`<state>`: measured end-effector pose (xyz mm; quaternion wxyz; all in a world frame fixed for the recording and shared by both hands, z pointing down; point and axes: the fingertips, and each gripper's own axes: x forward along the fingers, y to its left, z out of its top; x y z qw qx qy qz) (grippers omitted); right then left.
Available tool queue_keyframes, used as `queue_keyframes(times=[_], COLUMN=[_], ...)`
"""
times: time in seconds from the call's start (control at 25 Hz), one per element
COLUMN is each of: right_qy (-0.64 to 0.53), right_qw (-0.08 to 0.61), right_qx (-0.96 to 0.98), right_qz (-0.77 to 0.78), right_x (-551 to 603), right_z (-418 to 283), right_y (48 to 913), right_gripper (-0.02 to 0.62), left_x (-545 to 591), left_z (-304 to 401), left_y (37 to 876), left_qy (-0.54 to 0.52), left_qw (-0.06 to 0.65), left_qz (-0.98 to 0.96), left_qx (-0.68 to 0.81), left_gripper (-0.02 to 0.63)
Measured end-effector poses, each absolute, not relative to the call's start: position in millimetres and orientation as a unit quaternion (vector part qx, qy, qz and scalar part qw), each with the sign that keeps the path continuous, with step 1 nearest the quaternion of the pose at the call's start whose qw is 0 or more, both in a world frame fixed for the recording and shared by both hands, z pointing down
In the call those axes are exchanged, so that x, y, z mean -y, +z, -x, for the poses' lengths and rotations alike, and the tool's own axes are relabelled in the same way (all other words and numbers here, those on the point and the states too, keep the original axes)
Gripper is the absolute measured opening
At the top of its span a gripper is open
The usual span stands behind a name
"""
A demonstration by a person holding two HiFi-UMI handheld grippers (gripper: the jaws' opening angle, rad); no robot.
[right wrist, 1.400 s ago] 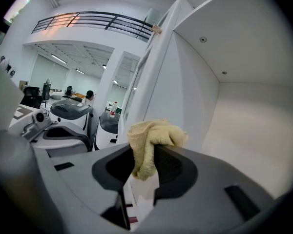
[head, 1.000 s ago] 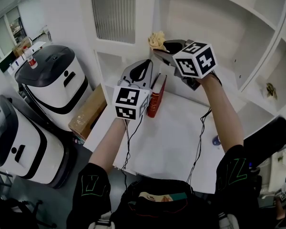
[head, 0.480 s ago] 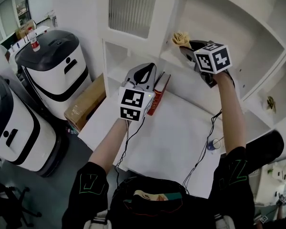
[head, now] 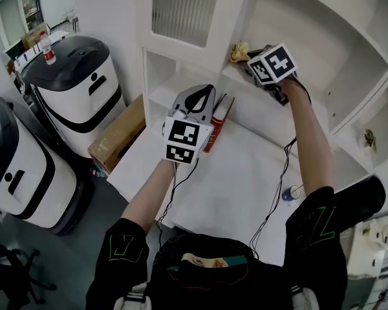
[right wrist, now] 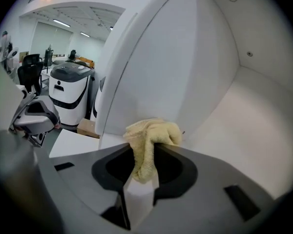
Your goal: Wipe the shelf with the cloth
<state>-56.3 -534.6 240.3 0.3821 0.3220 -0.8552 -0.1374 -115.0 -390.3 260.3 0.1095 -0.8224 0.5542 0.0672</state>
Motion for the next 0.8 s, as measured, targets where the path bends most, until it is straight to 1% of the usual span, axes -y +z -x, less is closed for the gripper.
queue_keyframes(times=[0.52, 0.8], right_qy=[-0.181, -0.254], right_qw=[0.418, 0.476], right_qx=[0.844, 0.804], right_qz=[-0.282, -0.25], right_x=[495.8, 479.2], right_z=[74.2, 69.9], right_y=[248.7, 254.2], right_gripper=[0.11, 0.11], left_x=[392.8, 392.9], left_z=[113.0, 100.9], left_y=[283.8, 287.2], left_qy=[0.058, 0.059], left_qw=[0.086, 0.08], left_qz=[0.831, 0.837], left_qx=[-0.547, -0.539], left_gripper=[0.0, 0.0])
